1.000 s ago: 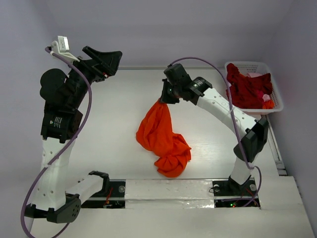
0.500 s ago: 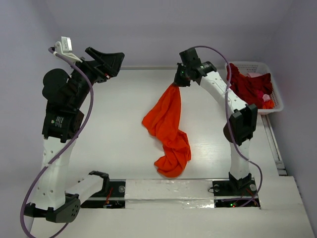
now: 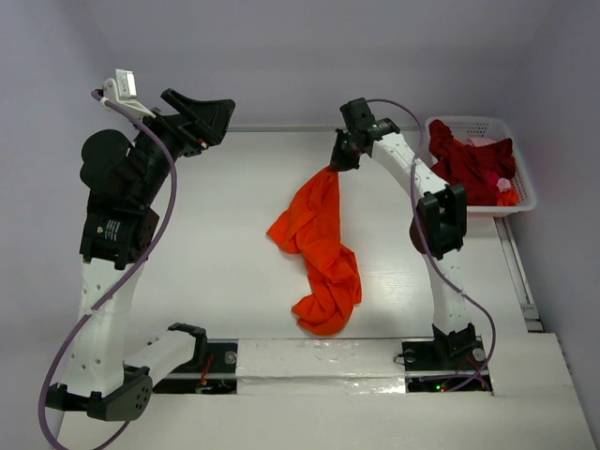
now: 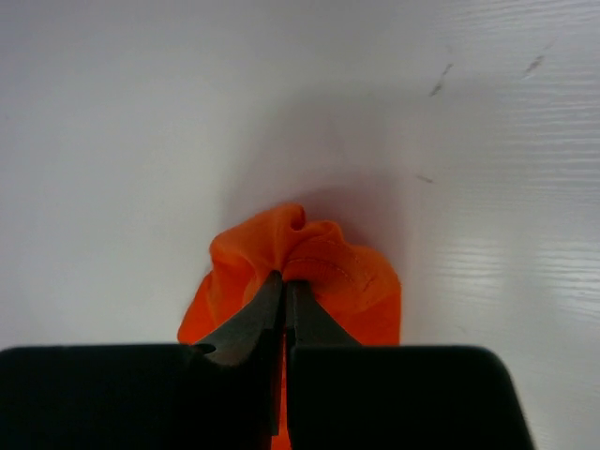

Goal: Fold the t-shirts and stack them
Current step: Move the tshirt to the center of the board

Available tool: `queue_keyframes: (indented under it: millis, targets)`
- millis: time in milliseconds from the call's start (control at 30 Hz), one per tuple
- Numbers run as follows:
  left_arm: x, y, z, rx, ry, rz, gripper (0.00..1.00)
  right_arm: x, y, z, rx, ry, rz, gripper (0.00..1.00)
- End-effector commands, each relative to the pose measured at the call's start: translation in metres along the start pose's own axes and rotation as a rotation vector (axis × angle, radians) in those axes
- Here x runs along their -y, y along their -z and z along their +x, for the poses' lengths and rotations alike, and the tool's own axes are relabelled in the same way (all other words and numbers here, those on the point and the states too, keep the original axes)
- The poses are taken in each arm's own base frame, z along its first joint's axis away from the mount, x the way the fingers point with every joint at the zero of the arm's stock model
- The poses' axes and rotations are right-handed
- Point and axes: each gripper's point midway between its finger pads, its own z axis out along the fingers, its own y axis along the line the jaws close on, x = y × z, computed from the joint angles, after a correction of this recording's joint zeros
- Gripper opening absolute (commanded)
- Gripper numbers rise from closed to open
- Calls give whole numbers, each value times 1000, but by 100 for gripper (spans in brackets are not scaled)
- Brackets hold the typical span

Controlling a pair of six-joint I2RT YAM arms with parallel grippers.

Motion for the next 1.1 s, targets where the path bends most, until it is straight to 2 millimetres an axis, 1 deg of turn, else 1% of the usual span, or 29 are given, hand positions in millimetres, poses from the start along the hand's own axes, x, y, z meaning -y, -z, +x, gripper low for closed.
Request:
queue_keyframes:
  millis: [0,100,167,200,267,300,400,433,467,533,567,600,633,667,700,733,767,833,867,900,933,967,1000,1033,1067]
  targets:
    - [9,4,-9,32,-17,24,99,14,21,-43,97,-44,-3,0]
    - [9,4,-8,28,-14,26,99,31,20,-57,106,-61,4,0]
    - [8,3,-6,24,-9,26,99,34,20,-59,106,-31,20,0]
    - [8,4,-6,23,-6,28,99,33,20,-66,123,-20,23,0]
    - [8,4,-5,22,-4,29,99,37,19,-67,125,-4,44,0]
    - [8,5,-5,21,-4,28,99,42,18,-70,127,-9,50,0]
    - [7,6,-5,22,-8,21,99,41,9,-63,97,2,27,0]
    - [8,7,-6,26,-10,24,99,42,1,-57,72,2,20,6]
    - [7,6,-6,23,-11,20,99,44,-2,-52,54,1,22,31]
    - [9,7,-5,20,-11,25,99,49,-9,-45,32,-1,33,55]
    - [9,8,-5,20,-11,25,99,52,-8,-44,33,0,41,68]
    - [9,7,-4,20,-11,23,99,53,-6,-44,40,0,50,71]
    - [9,8,-5,22,-11,22,99,63,-7,-40,46,0,90,78]
    - [8,8,-5,21,-10,19,99,57,11,-54,110,9,82,95]
    - [8,8,-5,21,-12,16,99,57,20,-60,143,11,93,99]
    - [8,8,-5,24,-12,18,99,60,31,-72,209,16,125,100]
    - [8,7,-5,23,-12,16,99,55,57,-82,263,26,122,100]
    - [7,7,-5,22,-12,15,99,50,84,-94,330,36,127,99]
    - [7,6,-6,26,-12,15,99,46,96,-97,345,49,117,97]
    - [8,6,-6,27,-12,16,99,26,115,-95,369,76,77,96]
    - [7,6,-6,27,-12,16,99,16,122,-91,365,97,61,94]
    - [8,6,-6,27,-12,18,99,8,129,-81,346,135,66,92]
    - [8,5,-5,26,-11,20,99,-4,137,-77,354,165,57,91]
    - [7,5,-4,23,-10,19,99,-28,148,-61,362,220,43,91]
    - [7,4,-4,23,-9,21,99,-39,153,-50,355,262,41,89]
